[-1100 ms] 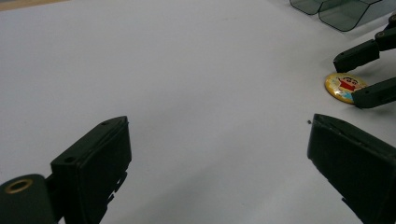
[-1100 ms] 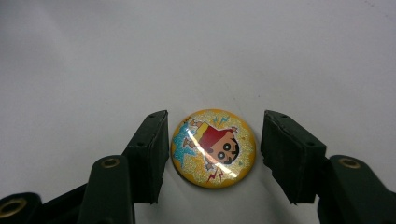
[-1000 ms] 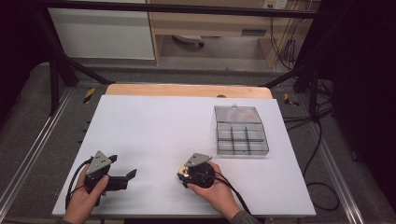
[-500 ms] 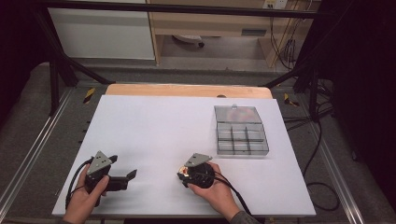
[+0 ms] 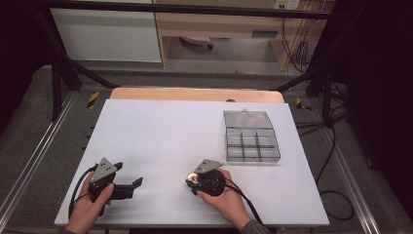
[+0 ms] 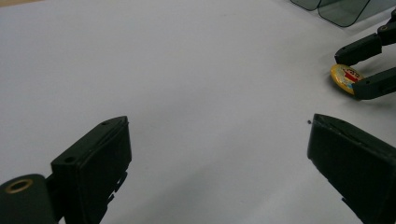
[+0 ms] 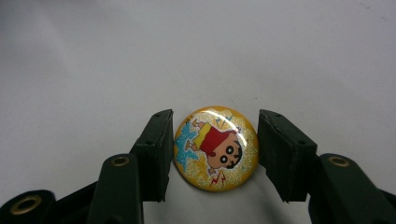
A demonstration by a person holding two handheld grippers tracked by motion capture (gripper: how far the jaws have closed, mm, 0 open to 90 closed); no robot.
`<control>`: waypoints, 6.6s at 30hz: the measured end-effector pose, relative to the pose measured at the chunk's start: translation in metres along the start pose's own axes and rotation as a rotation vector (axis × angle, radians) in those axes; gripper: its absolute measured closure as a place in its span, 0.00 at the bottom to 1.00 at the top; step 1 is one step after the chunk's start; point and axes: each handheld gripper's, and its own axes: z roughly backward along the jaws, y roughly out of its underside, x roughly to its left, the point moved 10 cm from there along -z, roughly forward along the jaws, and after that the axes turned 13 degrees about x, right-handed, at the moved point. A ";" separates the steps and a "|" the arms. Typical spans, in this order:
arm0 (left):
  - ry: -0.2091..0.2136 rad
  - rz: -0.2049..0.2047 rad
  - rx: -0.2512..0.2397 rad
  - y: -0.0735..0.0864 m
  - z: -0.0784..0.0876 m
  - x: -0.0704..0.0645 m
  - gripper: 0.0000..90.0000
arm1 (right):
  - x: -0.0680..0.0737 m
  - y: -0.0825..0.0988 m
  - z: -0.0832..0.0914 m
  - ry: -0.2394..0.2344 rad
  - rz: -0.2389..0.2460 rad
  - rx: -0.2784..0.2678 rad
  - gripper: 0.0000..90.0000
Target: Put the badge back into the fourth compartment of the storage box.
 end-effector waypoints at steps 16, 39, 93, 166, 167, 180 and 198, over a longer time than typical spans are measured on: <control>0.002 0.000 0.001 0.000 0.000 0.000 0.07 | -0.002 -0.004 0.006 -0.005 -0.002 -0.028 0.52; -0.002 -0.002 0.006 0.001 0.000 0.001 0.07 | -0.031 -0.028 0.033 0.015 -0.057 -0.134 0.52; 0.001 -0.002 0.009 0.001 -0.001 0.001 0.07 | -0.118 -0.027 0.082 0.172 -0.201 -0.255 0.52; 0.006 -0.011 0.017 0.002 -0.002 -0.001 0.07 | -0.155 0.006 0.079 0.214 -0.291 -0.181 0.52; 0.007 -0.011 0.018 0.002 -0.002 -0.001 0.07 | -0.154 0.006 0.078 0.212 -0.294 -0.180 0.52; 0.009 -0.014 0.023 0.003 -0.002 -0.002 0.07 | -0.155 0.010 0.075 0.205 -0.302 -0.158 0.52; 0.012 -0.014 0.026 0.003 -0.003 -0.003 0.07 | -0.157 0.016 0.068 0.201 -0.311 -0.126 0.52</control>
